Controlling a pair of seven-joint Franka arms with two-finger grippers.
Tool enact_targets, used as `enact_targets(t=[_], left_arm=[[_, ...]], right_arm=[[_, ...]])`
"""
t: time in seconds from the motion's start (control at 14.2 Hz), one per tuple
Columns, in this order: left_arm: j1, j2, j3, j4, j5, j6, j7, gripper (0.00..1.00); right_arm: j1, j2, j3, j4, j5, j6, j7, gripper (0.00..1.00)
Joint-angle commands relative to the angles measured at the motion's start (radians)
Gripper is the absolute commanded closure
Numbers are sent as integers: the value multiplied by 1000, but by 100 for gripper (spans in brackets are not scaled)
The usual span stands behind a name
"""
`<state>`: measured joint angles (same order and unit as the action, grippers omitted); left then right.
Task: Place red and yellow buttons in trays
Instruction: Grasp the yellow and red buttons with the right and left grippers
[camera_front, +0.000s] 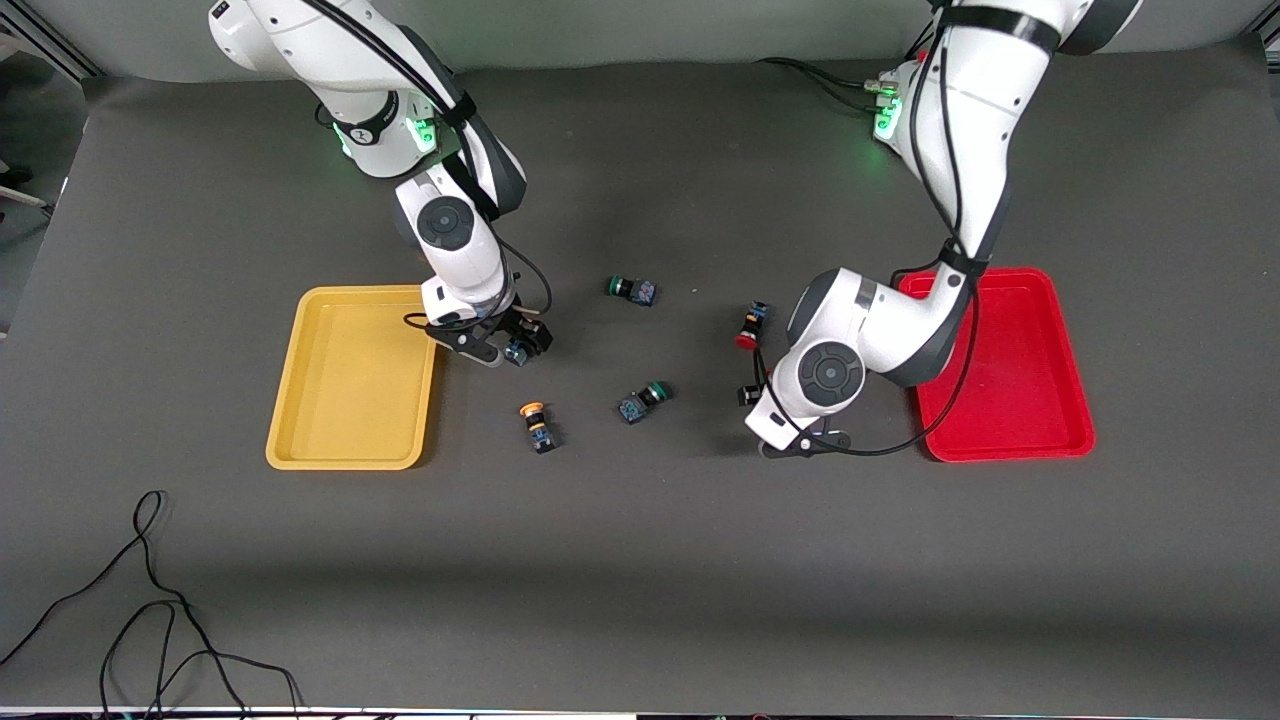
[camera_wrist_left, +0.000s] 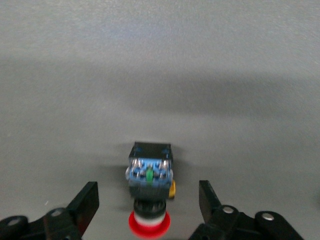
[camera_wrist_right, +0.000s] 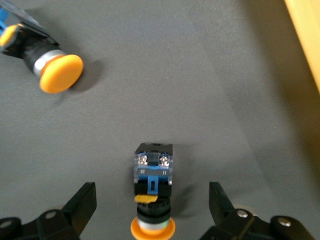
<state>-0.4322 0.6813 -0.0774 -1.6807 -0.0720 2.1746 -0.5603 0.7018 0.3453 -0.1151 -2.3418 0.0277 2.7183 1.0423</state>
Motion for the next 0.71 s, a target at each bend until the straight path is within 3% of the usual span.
enact_targets(t=[0.0,0.07,0.14,0.42,0.64], left_arm=[[-17,1,13,-36,-3,60,-17,54],[-16,1,13,-37,-3,60,-17,87],[-16,-2,13,-37,-3,50,-18,100],[33,-106,22,-27,-3,-131,2,100],[117,-227,27,-49,6,-306,104,100]], right_arm=[[8,21,-8,9,11,20,24,1],[7,29,-8,9,11,31,24,7],[7,32,-6,9,11,37,24,19],[7,32,-8,12,9,32,22,66],[1,-5,-9,29,9,-14,7,72]])
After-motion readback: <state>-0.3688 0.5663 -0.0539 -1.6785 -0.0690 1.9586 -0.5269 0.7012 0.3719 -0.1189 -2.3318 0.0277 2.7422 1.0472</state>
